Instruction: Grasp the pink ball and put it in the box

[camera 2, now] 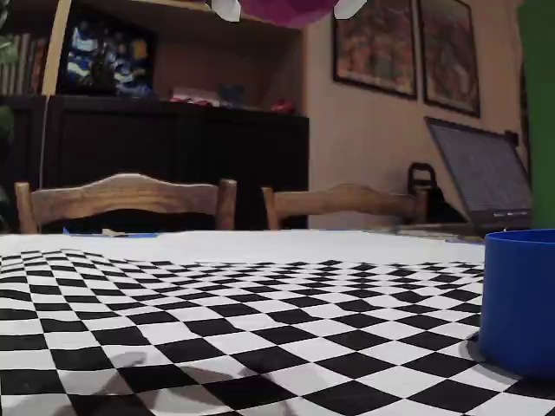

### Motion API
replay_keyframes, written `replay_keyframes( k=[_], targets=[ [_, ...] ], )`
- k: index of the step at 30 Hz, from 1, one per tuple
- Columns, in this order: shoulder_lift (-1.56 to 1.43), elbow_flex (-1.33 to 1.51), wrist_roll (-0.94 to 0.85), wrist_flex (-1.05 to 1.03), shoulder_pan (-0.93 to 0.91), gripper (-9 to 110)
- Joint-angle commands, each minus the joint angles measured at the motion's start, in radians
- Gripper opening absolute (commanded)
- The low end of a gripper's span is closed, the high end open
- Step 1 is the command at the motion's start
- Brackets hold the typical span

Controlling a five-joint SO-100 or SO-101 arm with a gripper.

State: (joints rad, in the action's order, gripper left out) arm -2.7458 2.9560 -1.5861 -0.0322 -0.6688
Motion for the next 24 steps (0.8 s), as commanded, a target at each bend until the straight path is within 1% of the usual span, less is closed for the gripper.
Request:
replay_keyframes(
  k=[1, 13, 24],
  targets=[
    [-0.034, -0.002, 0.005, 0.000, -0.032, 0],
    [-0.075, 0.029, 0.005, -0.002, -0.164, 0],
    [-0.115, 0.061, 0.005, -0.002, -0.249, 0]
  ],
)
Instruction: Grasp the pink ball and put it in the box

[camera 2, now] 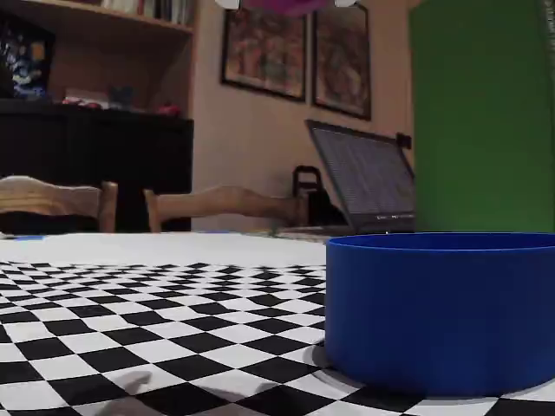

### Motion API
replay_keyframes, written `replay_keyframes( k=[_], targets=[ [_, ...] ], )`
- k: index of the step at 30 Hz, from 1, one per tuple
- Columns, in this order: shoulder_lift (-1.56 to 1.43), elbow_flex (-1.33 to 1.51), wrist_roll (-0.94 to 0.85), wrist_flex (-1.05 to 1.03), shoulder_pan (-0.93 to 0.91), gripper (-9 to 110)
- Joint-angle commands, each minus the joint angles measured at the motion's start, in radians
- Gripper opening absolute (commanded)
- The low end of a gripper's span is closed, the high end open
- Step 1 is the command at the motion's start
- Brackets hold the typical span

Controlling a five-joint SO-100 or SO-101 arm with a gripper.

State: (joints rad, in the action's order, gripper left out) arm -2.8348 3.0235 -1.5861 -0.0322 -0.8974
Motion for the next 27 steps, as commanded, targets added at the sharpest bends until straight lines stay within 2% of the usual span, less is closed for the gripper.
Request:
replay_keyframes(
  k=[1, 27],
  targets=[
    [-0.029, -0.005, 0.005, -0.002, -0.028, 0],
    [-0.100, 0.052, 0.005, -0.002, -0.167, 0]
  ],
)
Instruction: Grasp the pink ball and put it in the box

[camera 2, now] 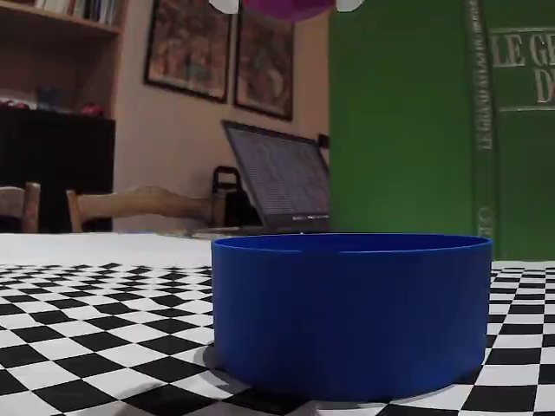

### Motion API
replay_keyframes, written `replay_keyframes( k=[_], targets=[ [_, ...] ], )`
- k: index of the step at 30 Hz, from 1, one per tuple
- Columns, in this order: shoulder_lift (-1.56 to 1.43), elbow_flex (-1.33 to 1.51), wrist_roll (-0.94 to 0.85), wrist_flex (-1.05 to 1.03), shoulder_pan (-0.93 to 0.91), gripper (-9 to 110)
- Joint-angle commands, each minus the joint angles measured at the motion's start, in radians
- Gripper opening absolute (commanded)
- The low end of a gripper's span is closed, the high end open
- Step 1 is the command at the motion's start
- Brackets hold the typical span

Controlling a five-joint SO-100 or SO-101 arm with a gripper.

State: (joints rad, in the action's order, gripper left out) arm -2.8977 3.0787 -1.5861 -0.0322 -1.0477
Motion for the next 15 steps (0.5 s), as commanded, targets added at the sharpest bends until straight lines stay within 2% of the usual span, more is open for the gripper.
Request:
replay_keyframes(
  k=[1, 15],
  targets=[
    [-0.040, 0.000, 0.005, -0.002, -0.021, 0],
    [-0.049, 0.015, 0.005, -0.005, -0.049, 0]
  ],
)
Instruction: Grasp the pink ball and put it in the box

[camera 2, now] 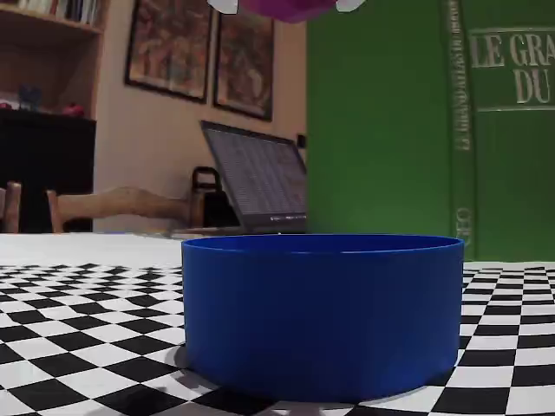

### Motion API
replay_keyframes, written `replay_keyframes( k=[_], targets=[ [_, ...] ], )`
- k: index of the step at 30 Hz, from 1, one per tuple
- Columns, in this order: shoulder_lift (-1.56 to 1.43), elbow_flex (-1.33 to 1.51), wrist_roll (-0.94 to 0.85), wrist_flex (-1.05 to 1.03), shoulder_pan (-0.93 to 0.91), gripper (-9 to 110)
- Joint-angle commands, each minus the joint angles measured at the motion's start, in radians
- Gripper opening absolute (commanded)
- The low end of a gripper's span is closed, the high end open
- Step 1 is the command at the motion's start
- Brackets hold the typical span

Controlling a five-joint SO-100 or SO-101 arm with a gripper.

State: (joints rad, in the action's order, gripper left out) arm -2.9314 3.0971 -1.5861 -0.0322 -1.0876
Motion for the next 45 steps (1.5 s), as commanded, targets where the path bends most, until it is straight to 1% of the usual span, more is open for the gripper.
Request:
replay_keyframes(
  k=[1, 20, 26, 45],
  targets=[
    [-0.011, 0.000, 0.005, -0.005, -0.009, 0],
    [0.104, -0.017, 0.005, 0.008, -0.005, 0],
    [0.207, -0.054, 0.005, 0.061, -0.008, 0],
    [0.407, -0.164, 0.005, 0.112, -0.025, 0]
  ],
)
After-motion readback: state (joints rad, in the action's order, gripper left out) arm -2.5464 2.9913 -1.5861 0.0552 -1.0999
